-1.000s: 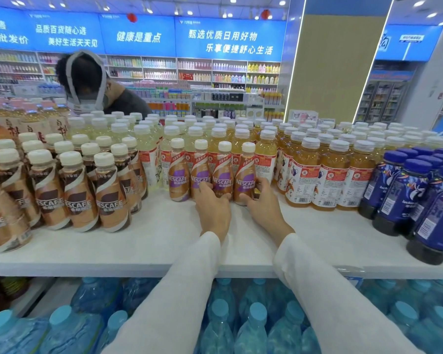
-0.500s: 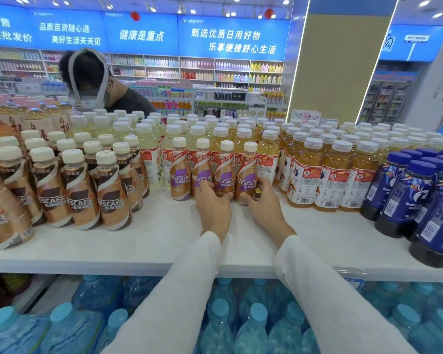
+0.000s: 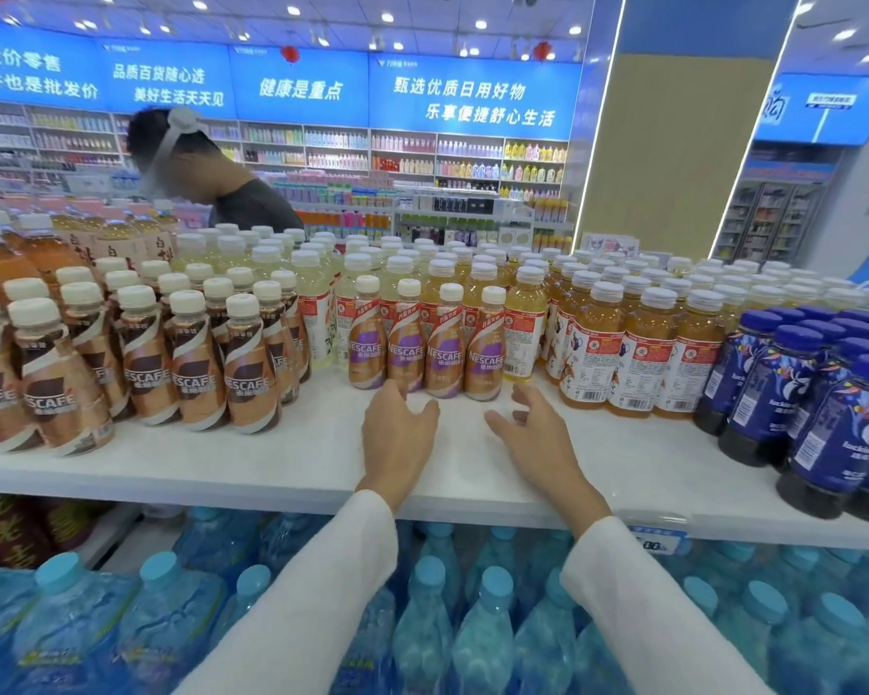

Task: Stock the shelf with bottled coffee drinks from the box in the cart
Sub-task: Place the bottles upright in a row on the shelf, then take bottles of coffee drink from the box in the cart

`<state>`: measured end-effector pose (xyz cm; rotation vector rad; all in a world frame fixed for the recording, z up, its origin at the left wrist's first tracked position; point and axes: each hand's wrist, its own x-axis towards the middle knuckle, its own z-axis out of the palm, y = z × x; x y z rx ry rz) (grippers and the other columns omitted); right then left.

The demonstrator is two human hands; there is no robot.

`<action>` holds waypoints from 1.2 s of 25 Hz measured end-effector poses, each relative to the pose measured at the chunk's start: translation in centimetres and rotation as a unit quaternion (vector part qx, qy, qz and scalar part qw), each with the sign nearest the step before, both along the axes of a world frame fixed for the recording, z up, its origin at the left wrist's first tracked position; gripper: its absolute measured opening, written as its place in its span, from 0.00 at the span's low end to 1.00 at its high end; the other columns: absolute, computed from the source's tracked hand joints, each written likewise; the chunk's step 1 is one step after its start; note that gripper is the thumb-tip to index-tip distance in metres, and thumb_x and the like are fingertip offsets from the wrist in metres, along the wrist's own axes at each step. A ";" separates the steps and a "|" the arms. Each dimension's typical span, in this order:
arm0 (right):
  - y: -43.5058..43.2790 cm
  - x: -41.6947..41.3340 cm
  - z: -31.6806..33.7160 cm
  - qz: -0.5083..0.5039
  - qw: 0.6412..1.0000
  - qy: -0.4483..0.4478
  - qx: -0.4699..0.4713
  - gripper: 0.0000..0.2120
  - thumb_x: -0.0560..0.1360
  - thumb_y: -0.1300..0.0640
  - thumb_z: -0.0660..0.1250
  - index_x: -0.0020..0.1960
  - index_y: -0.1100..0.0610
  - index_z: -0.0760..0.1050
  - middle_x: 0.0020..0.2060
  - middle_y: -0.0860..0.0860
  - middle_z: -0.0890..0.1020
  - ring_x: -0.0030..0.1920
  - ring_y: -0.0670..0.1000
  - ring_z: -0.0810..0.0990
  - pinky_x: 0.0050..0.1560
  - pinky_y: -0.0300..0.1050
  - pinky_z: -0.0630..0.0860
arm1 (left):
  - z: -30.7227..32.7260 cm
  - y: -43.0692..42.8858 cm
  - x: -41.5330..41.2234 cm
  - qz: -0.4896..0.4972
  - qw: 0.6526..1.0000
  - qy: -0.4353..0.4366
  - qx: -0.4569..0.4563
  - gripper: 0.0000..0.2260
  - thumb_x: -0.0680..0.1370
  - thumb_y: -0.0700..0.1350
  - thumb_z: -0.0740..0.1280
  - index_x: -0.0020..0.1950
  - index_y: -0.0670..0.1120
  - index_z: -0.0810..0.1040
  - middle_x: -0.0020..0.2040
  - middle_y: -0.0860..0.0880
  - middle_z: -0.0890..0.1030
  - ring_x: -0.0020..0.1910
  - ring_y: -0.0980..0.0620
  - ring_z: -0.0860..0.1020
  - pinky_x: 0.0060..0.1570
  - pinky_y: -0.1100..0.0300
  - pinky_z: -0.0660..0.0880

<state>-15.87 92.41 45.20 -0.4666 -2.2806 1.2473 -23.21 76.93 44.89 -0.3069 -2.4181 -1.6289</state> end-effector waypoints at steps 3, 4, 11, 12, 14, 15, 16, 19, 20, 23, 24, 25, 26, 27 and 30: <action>-1.9 4.5 -0.8 0.006 1.000 0.018 -0.005 0.24 0.80 0.47 0.68 0.73 0.52 0.70 0.69 0.46 0.75 0.62 0.46 0.76 0.59 0.39 0.71 | -1.0 -3.7 3.1 -0.002 1.000 0.018 -0.018 0.20 0.79 0.53 0.70 0.69 0.48 0.76 0.65 0.51 0.80 0.63 0.50 0.77 0.61 0.57 0.72; -2.7 6.1 -1.1 0.014 0.999 0.032 -0.011 0.21 0.80 0.46 0.68 0.71 0.50 0.72 0.67 0.43 0.77 0.61 0.44 0.76 0.58 0.36 0.70 | -1.4 -4.9 4.5 -0.012 1.000 0.026 0.004 0.18 0.79 0.53 0.70 0.68 0.49 0.77 0.64 0.53 0.80 0.62 0.52 0.78 0.62 0.56 0.74; -9.1 12.8 -3.7 0.075 0.992 0.056 -0.084 0.16 0.77 0.39 0.66 0.64 0.35 0.74 0.58 0.30 0.77 0.59 0.33 0.76 0.56 0.31 0.71 | -4.7 -13.1 13.2 -0.041 0.993 0.036 0.105 0.10 0.79 0.51 0.71 0.61 0.59 0.81 0.57 0.67 0.82 0.58 0.64 0.80 0.55 0.67 0.77; -10.2 13.3 -4.3 0.082 0.990 0.057 -0.098 0.15 0.77 0.39 0.66 0.63 0.34 0.75 0.57 0.29 0.78 0.58 0.32 0.76 0.55 0.30 0.71 | -5.5 -14.2 13.9 -0.033 0.993 0.034 0.105 0.10 0.79 0.49 0.71 0.60 0.58 0.81 0.56 0.67 0.82 0.58 0.64 0.80 0.56 0.69 0.76; -12.5 14.0 -5.9 0.096 0.986 0.052 -0.123 0.14 0.77 0.41 0.68 0.62 0.35 0.77 0.56 0.30 0.79 0.58 0.31 0.77 0.55 0.28 0.70 | -7.2 -16.6 15.4 -0.011 0.994 0.023 0.111 0.10 0.79 0.47 0.71 0.60 0.56 0.82 0.56 0.67 0.82 0.58 0.64 0.79 0.56 0.71 0.75; -13.7 14.4 -6.8 0.102 0.984 0.043 -0.136 0.13 0.77 0.44 0.68 0.61 0.37 0.78 0.56 0.31 0.80 0.58 0.31 0.77 0.55 0.27 0.70 | -8.1 -17.9 16.0 0.004 0.993 0.010 0.120 0.10 0.79 0.46 0.71 0.59 0.56 0.82 0.56 0.66 0.83 0.58 0.64 0.80 0.55 0.72 0.75; -15.0 14.8 -7.7 0.108 0.982 0.033 -0.149 0.12 0.77 0.46 0.69 0.60 0.38 0.79 0.57 0.33 0.81 0.58 0.32 0.77 0.56 0.28 0.71 | -9.0 -19.2 16.7 0.020 0.991 -0.005 0.129 0.09 0.79 0.46 0.71 0.59 0.56 0.82 0.56 0.65 0.83 0.58 0.64 0.80 0.54 0.72 0.75; -19.1 15.4 -10.6 0.138 0.974 -0.006 -0.180 0.11 0.77 0.51 0.71 0.58 0.41 0.80 0.55 0.33 0.83 0.58 0.33 0.79 0.55 0.29 0.73 | -12.1 -23.9 18.6 0.073 0.986 -0.051 0.142 0.09 0.79 0.47 0.71 0.58 0.57 0.82 0.56 0.65 0.83 0.58 0.63 0.80 0.56 0.67 0.77; -20.5 15.5 -11.5 0.153 0.971 -0.021 -0.184 0.11 0.77 0.53 0.71 0.58 0.41 0.81 0.54 0.33 0.83 0.57 0.34 0.79 0.54 0.29 0.74 | -13.1 -25.6 19.3 0.096 0.983 -0.066 0.141 0.09 0.79 0.48 0.71 0.58 0.58 0.82 0.56 0.65 0.83 0.58 0.62 0.81 0.57 0.64 0.77; -25.0 15.5 -14.3 0.176 0.963 -0.082 -0.188 0.11 0.77 0.53 0.72 0.58 0.44 0.81 0.54 0.38 0.84 0.57 0.40 0.81 0.57 0.39 0.75 | -16.4 -31.1 21.6 0.165 0.969 -0.115 0.140 0.09 0.77 0.55 0.71 0.58 0.63 0.82 0.55 0.65 0.83 0.55 0.62 0.82 0.53 0.62 0.78; -26.9 15.4 -15.3 0.185 0.959 -0.102 -0.186 0.11 0.77 0.54 0.72 0.58 0.46 0.81 0.55 0.39 0.83 0.57 0.41 0.81 0.58 0.41 0.75 | -17.4 -33.2 22.6 0.188 0.964 -0.129 0.134 0.11 0.77 0.58 0.70 0.58 0.65 0.81 0.56 0.66 0.83 0.54 0.62 0.82 0.50 0.63 0.79; -28.7 15.3 -16.3 0.197 0.956 -0.116 -0.182 0.10 0.77 0.54 0.72 0.59 0.48 0.82 0.55 0.41 0.84 0.58 0.42 0.81 0.58 0.42 0.75 | -18.1 -35.0 23.6 0.207 0.959 -0.145 0.133 0.11 0.76 0.59 0.70 0.59 0.67 0.80 0.56 0.66 0.83 0.54 0.62 0.82 0.49 0.64 0.79; -30.6 15.2 -17.2 0.205 0.954 -0.129 -0.177 0.10 0.77 0.56 0.72 0.58 0.50 0.82 0.55 0.43 0.84 0.57 0.43 0.81 0.58 0.42 0.75 | -18.9 -36.8 24.5 0.224 0.952 -0.160 0.138 0.10 0.77 0.59 0.70 0.58 0.68 0.80 0.56 0.65 0.83 0.54 0.63 0.82 0.49 0.66 0.79; -32.6 15.0 -18.2 0.213 0.951 -0.144 -0.171 0.10 0.76 0.58 0.73 0.57 0.50 0.82 0.54 0.44 0.85 0.56 0.45 0.82 0.59 0.43 0.76 | -20.0 -38.6 25.4 0.240 0.944 -0.173 0.146 0.09 0.78 0.56 0.71 0.56 0.67 0.81 0.54 0.65 0.84 0.53 0.63 0.82 0.49 0.68 0.78; -39.1 14.7 -21.6 0.253 0.937 -0.202 -0.132 0.11 0.74 0.64 0.75 0.49 0.49 0.83 0.49 0.54 0.86 0.46 0.46 0.83 0.53 0.44 0.79 | -23.0 -43.5 28.5 0.299 0.915 -0.229 0.145 0.11 0.78 0.44 0.74 0.52 0.62 0.85 0.49 0.58 0.86 0.49 0.60 0.84 0.52 0.62 0.80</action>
